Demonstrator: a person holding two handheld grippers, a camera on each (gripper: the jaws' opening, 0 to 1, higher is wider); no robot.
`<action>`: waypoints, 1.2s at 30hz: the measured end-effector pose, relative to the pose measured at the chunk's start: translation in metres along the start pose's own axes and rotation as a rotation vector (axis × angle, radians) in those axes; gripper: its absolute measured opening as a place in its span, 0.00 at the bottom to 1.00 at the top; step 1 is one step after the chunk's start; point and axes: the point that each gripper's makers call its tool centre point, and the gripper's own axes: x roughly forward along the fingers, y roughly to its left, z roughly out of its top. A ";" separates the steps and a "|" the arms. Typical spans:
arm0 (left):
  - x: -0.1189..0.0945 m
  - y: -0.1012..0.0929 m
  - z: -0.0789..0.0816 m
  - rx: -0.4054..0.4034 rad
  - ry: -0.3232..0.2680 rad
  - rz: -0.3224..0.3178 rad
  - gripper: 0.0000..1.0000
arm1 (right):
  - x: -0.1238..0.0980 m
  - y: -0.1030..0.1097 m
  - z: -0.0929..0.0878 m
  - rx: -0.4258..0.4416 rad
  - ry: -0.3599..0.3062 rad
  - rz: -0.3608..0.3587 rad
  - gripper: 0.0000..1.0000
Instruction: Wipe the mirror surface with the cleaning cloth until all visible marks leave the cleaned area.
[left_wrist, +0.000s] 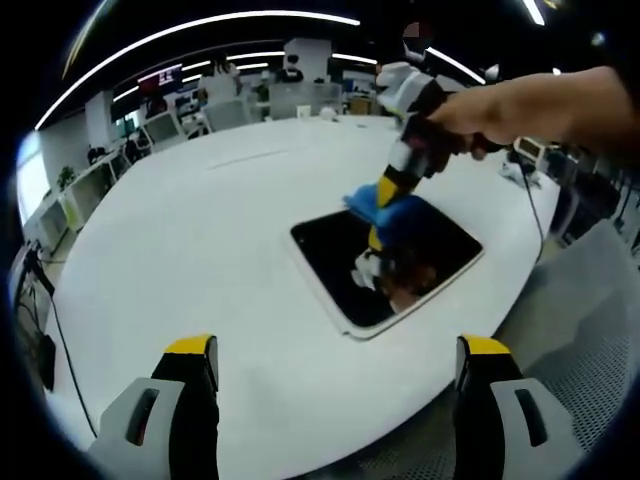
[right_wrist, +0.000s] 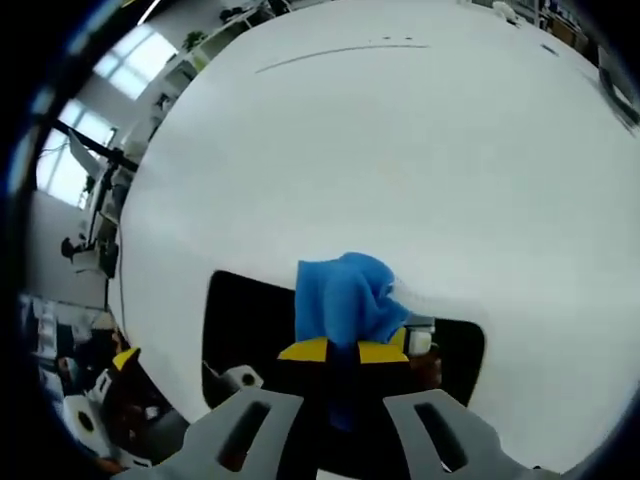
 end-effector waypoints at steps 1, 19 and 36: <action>0.000 0.000 0.000 0.000 0.000 0.000 0.99 | 0.001 0.002 0.001 -0.001 0.001 0.002 0.03; 0.002 0.002 -0.001 0.001 -0.001 0.006 0.99 | 0.020 0.058 0.013 -0.045 0.007 0.057 0.03; 0.003 0.001 -0.002 0.004 0.004 0.004 0.99 | 0.031 0.085 0.022 -0.071 0.004 0.088 0.03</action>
